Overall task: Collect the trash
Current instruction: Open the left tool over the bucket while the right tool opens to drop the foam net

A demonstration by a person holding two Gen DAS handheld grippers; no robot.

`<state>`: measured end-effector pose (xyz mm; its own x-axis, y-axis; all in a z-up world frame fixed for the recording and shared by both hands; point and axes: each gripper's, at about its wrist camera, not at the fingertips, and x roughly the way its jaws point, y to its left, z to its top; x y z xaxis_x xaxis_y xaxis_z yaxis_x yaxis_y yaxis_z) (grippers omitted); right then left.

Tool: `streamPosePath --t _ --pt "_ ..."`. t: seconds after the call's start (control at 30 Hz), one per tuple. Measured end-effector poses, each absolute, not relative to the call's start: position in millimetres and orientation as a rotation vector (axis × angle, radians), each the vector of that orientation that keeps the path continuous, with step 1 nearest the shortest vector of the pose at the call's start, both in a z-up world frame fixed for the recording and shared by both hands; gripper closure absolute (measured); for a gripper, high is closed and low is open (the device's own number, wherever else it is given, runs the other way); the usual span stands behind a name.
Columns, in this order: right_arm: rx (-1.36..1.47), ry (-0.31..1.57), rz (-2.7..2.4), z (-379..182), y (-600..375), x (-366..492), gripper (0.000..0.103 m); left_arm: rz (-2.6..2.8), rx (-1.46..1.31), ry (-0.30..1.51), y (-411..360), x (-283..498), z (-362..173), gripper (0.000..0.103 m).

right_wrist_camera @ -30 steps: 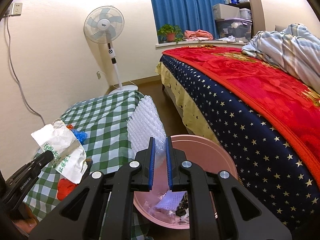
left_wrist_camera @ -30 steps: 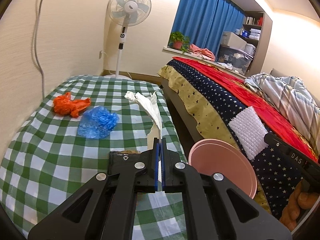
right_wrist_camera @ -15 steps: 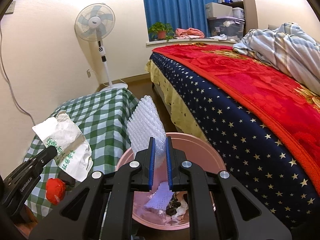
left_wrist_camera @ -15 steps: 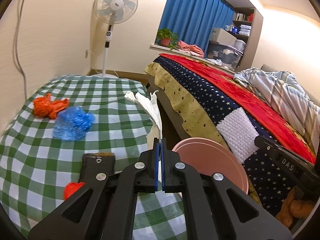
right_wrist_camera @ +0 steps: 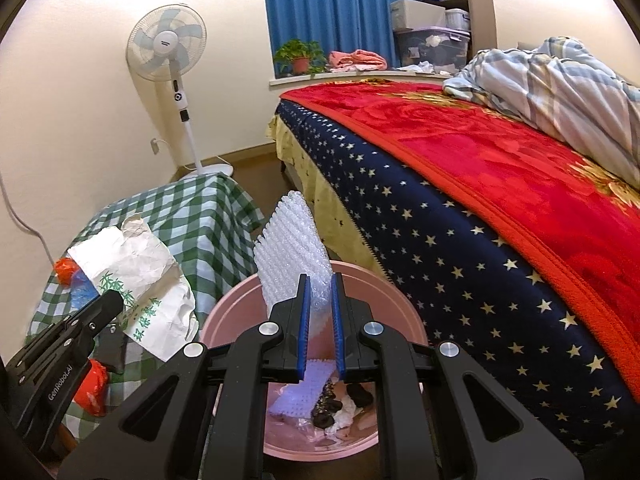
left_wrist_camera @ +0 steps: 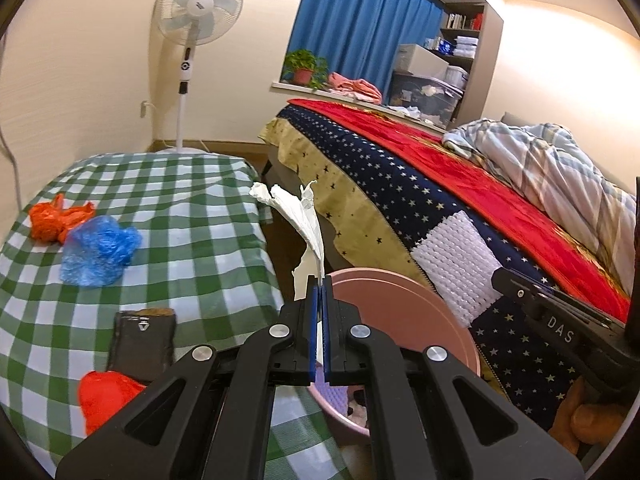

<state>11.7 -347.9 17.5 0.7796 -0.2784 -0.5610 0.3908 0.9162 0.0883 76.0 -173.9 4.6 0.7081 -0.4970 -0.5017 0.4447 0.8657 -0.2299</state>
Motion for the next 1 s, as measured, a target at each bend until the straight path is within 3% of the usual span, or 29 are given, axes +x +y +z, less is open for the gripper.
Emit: streamPosePath --t 0.23,0.4,0.47,0.53,1.0 --pt "0.220 0.586 -0.410 13.8 -359.8 8.9 0.092 -0.566 -0.087 0.606 -195.8 78.1 -2.1 0.101" --pt "0.237 0.592 -0.464 12.0 -369.6 5.8 0.081 -0.642 -0.109 0.648 -210.6 82.0 -9.0 0.100" --pt "0.234 0.588 -0.468 11.9 -369.3 5.3 0.068 -0.656 -0.113 0.658 -213.4 82.4 -11.7 0.089" --pt "0.224 0.581 -0.478 12.9 -369.0 4.8 0.064 -0.648 -0.107 0.661 -214.4 82.6 -13.6 0.081" --pt "0.211 0.533 -0.406 20.3 -351.9 1.9 0.064 -0.570 -0.098 0.617 -183.4 79.5 0.6 0.081"
